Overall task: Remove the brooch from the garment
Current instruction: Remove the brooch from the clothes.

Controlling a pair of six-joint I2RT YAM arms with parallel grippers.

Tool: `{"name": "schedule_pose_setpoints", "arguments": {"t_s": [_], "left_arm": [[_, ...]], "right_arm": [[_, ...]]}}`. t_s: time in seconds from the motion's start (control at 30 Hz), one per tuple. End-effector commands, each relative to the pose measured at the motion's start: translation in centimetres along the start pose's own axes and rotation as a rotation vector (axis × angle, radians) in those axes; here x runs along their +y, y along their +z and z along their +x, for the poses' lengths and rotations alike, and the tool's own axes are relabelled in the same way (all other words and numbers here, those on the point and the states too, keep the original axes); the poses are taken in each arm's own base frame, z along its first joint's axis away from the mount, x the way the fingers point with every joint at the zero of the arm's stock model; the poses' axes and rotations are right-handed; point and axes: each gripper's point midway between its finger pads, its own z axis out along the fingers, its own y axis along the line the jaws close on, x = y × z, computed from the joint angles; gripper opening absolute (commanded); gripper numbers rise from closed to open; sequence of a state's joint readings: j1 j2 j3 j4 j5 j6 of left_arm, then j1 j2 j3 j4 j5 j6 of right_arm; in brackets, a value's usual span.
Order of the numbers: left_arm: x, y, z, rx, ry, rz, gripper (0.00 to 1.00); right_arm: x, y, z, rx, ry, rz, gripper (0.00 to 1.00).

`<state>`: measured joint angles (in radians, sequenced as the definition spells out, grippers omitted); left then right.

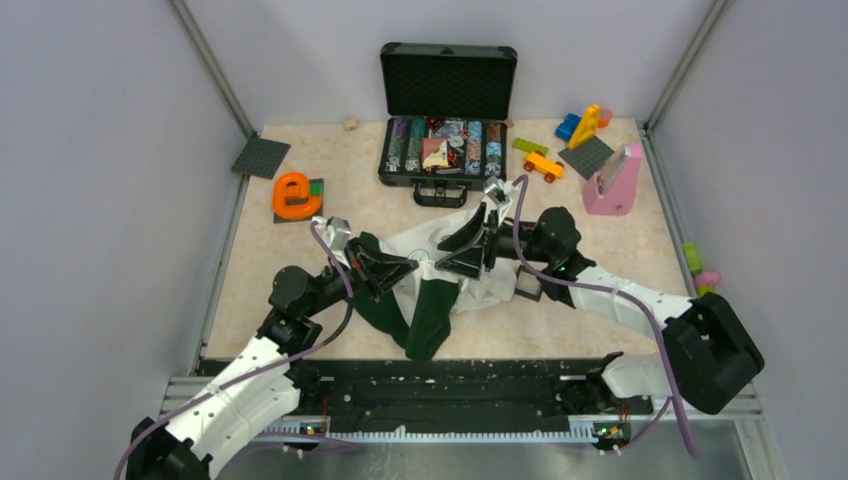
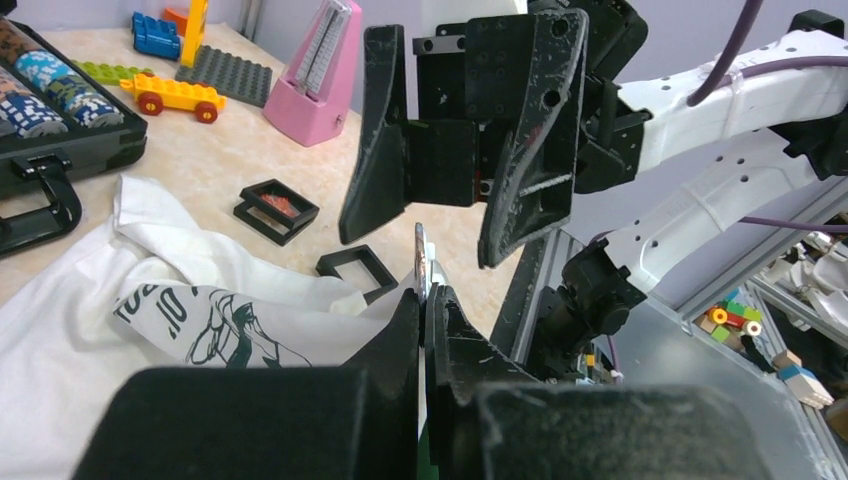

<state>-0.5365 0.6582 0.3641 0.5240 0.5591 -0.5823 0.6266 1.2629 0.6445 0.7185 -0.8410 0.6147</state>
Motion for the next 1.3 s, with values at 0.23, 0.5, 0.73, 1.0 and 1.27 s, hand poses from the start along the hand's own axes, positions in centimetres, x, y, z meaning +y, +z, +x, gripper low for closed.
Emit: {"name": "schedule_pose_setpoints", "arguments": {"t_s": [0.23,0.5,0.73,1.0,1.27], "left_arm": [[-2.5,-0.1,-3.3,-0.203,-0.041,0.13,0.0],[-2.6,-0.4,-4.0,-0.24,-0.033,0.125,0.0],[-2.7,-0.4,-3.7,-0.234,-0.034,0.135,0.0],[-3.0,-0.5,-3.4,-0.225,-0.034,0.152,0.0],[-3.2,-0.5,-3.3,-0.217,-0.034,0.167,0.0]], "right_arm": [[1.8,2.3,-3.4,-0.165,-0.033,-0.095,0.64],[2.6,3.2,-2.7,-0.146,-0.024,-0.137,0.54],[3.0,3.6,-2.9,-0.156,-0.009,-0.158,0.47],[3.3,4.1,-3.1,-0.157,0.001,-0.168,0.44],[3.1,4.2,-3.1,-0.158,0.007,-0.161,0.38]]}}
